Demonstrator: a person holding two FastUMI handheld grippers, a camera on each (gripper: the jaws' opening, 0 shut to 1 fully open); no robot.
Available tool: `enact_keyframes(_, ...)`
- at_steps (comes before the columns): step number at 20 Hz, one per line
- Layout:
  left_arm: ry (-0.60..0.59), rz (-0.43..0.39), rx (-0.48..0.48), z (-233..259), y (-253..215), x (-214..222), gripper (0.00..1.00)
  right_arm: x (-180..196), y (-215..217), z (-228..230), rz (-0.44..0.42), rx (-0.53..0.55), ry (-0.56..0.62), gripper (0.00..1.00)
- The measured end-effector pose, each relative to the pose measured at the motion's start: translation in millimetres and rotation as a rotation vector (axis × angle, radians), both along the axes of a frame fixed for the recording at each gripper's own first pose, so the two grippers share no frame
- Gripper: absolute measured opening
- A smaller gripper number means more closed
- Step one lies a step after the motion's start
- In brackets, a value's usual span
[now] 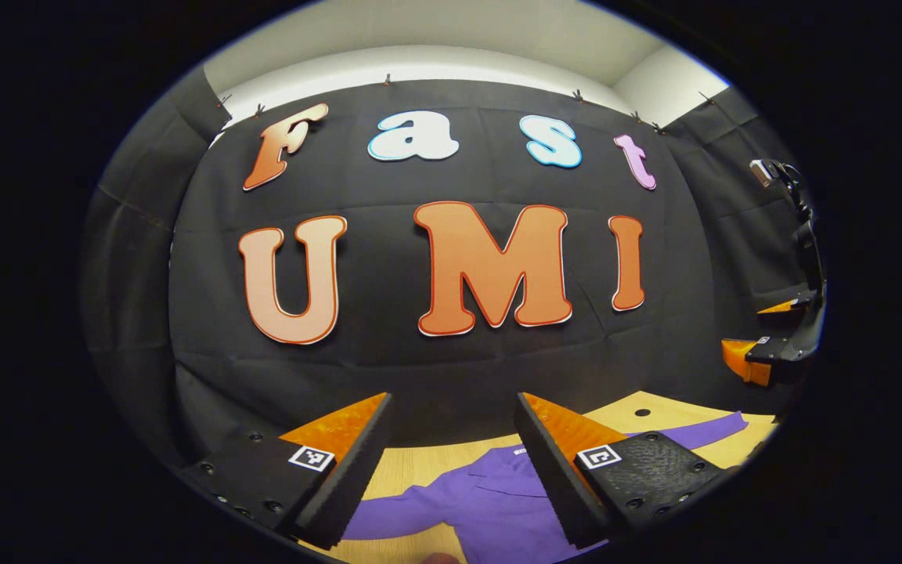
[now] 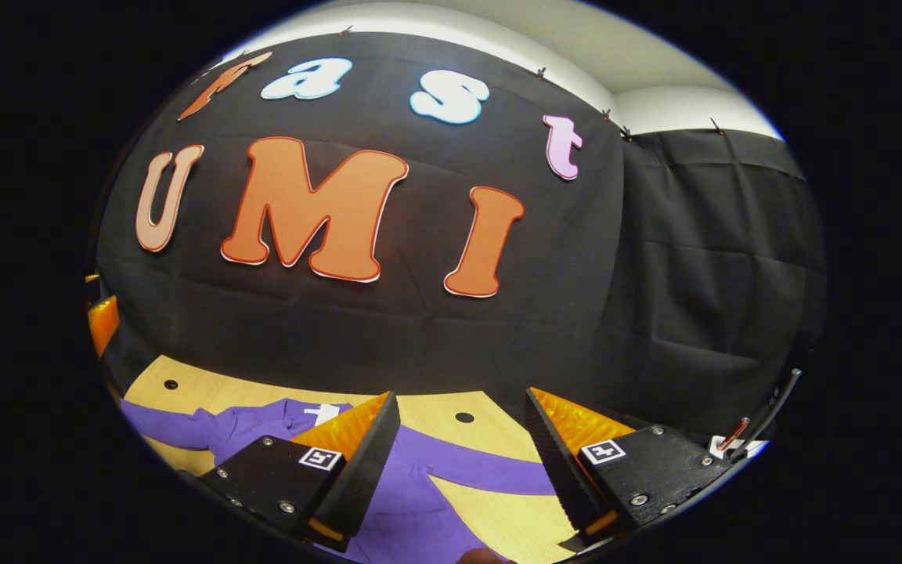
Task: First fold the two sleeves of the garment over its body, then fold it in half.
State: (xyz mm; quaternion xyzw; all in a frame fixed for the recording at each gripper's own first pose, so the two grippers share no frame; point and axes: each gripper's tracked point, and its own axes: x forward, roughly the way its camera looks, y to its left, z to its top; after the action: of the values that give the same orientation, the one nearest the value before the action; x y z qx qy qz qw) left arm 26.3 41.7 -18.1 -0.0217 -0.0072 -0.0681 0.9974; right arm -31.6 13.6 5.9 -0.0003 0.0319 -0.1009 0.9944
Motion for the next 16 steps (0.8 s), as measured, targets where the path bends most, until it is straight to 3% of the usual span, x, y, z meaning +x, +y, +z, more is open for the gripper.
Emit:
enact_keyframes(7, 0.008, 0.078, 0.018, 5, -39, 5, 0.96, 30, -78, -40, -0.039, 0.007, 0.056, 0.95)
enact_keyframes(12, 0.013, 0.138, 0.051, 13, -80, 8, 1.00, 58, -143, -87, -0.060, 0.045, 0.140, 0.95)
enact_keyframes(16, 0.037, 0.200, 0.070, 11, -107, 8, 0.96, 79, -192, -131, -0.078, 0.048, 0.200, 0.95)
